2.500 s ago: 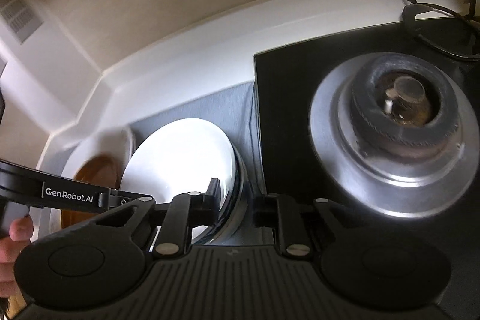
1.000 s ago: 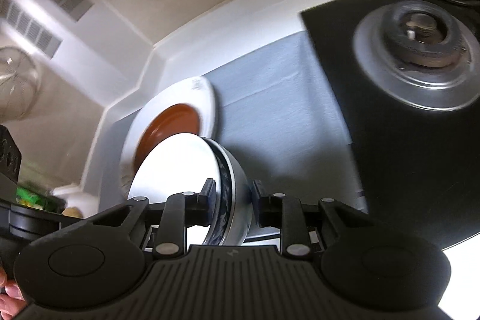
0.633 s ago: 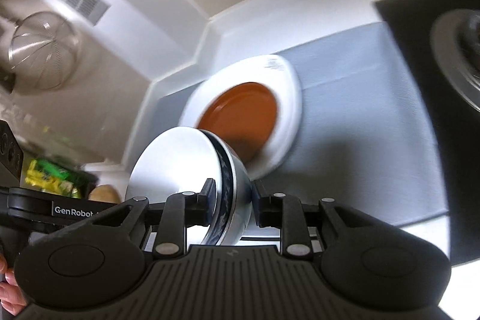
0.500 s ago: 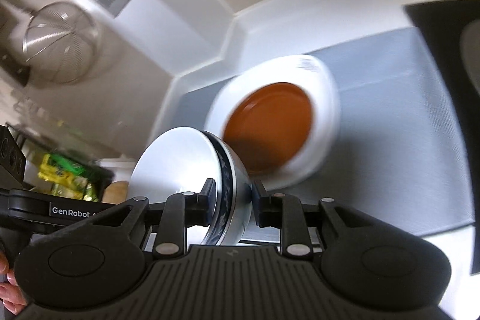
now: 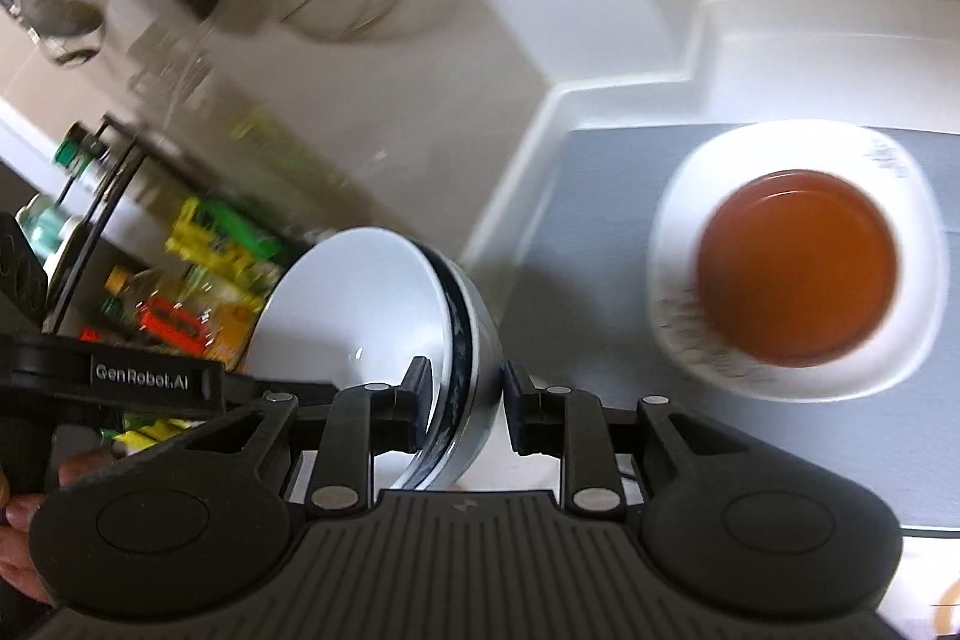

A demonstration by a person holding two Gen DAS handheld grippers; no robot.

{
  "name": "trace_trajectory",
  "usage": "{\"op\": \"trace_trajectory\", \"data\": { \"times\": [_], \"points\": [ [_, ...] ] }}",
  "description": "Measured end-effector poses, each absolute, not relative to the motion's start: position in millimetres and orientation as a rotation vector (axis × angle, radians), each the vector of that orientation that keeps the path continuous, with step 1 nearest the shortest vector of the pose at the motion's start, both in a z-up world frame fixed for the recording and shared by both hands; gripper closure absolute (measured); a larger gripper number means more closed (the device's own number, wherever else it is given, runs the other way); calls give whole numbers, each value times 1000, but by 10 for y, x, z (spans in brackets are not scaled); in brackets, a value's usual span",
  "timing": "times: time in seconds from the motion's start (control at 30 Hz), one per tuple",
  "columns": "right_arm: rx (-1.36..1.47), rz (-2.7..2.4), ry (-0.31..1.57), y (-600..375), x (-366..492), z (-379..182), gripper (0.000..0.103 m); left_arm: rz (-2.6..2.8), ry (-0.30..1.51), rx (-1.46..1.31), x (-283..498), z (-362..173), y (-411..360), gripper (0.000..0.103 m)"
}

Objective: Organize plates and bowls
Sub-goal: 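Lift the nested bowls with both grippers and carry them toward the plate stack, then hold the nested bowls with both grippers and position them above the plates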

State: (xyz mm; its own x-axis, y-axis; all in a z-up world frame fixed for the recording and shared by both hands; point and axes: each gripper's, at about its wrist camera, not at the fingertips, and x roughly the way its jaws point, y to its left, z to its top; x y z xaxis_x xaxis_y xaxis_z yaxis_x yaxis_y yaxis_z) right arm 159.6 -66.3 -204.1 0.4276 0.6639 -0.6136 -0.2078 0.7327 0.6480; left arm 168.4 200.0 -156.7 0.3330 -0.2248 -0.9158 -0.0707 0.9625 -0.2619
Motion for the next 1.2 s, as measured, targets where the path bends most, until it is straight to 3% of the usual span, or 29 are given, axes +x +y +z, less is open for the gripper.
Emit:
{"op": "trace_trajectory", "data": {
  "times": [0.17,0.67,1.2],
  "points": [
    [467,594,1004,-491,1568,-2016,75,-105,1222,-316,1691,-1599,2186,74],
    [303,534,1144,-199,1554,-2500,76,-122,1368,-402,1777,-2474,2442,74],
    [138,545,1178,-57,1615,-2621,74,-123,1380,-436,1784,-2708,2474,76]
  ]
}}
